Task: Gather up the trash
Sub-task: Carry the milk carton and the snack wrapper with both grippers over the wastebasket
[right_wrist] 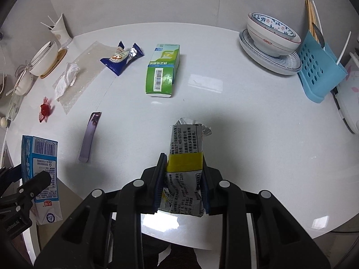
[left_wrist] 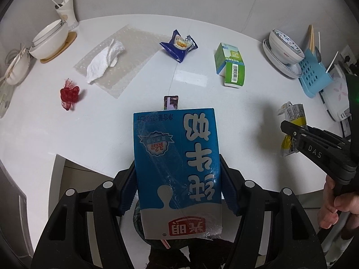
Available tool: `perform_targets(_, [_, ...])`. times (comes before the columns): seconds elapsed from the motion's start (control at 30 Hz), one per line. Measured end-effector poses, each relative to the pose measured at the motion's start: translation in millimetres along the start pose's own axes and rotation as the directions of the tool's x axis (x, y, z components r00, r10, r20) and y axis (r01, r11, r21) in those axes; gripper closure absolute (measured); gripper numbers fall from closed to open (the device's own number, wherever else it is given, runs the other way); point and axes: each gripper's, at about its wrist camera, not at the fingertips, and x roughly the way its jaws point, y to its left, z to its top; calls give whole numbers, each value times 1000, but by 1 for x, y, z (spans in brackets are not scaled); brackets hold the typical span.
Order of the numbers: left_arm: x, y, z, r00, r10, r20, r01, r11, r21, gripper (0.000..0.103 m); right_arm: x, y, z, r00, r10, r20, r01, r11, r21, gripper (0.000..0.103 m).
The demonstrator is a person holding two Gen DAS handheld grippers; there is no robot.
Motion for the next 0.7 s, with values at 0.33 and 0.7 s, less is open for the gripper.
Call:
perform_targets(0.33, [-17, 20, -27, 1000, -14, 25, 14, 1000, -21, 40, -26, 25, -24, 999, 44, 21, -43, 998, -38, 77])
perform_targets(0.7, [-25, 46, -67, 999, -17, 34, 19, 998, -58, 41, -41, 54, -60, 996, 83, 22, -81, 992, -95, 77])
